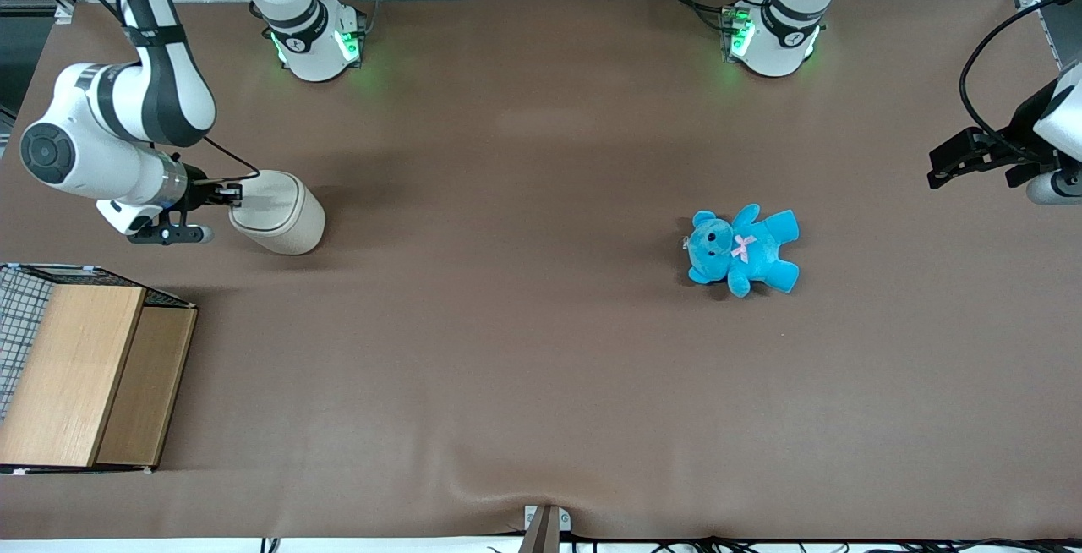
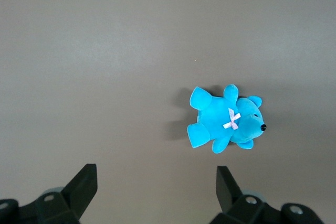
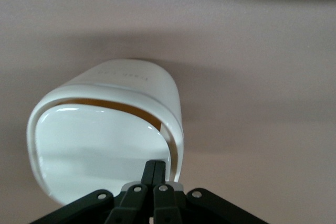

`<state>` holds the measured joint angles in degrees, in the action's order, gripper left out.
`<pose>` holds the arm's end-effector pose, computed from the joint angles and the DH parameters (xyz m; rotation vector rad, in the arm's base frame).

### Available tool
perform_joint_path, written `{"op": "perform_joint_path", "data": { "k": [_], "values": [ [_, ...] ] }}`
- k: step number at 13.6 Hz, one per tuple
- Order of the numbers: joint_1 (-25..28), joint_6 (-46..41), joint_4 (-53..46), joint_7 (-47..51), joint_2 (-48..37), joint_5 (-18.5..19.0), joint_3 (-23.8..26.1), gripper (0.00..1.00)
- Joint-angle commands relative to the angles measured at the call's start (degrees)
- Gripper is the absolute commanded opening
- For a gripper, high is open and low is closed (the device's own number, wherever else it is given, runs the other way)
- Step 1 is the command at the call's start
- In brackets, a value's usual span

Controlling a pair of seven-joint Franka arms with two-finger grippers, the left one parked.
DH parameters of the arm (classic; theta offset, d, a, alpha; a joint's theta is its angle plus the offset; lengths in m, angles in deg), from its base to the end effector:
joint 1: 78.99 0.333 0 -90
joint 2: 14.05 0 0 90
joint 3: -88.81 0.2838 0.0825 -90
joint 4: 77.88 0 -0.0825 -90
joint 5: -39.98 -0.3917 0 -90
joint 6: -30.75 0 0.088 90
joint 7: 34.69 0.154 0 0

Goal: Open trash can with right arm
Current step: 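Push the right gripper against the lid's edge to tip it open, then lift the right gripper up, swinging the lid fully open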

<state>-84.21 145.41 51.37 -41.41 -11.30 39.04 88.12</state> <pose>0.4780 -0.0478 0.2385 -3.0607 -0.0076 0.4616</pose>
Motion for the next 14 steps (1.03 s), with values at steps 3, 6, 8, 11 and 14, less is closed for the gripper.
{"op": "perform_joint_path", "data": {
  "k": [3,6,8,11,14],
  "values": [
    [1.43,-12.42,-9.35,2.66,-0.11,-0.11,0.69,0.00],
    [3.36,-18.32,-14.54,5.74,-0.02,-0.20,1.04,0.00],
    [3.54,-21.66,-17.62,8.20,0.06,-0.20,2.88,0.00],
    [3.63,-24.48,-20.96,12.42,0.24,-0.20,5.78,0.26],
    [3.81,-25.45,-23.16,17.96,0.33,-0.20,8.85,1.00]
  ]
}}
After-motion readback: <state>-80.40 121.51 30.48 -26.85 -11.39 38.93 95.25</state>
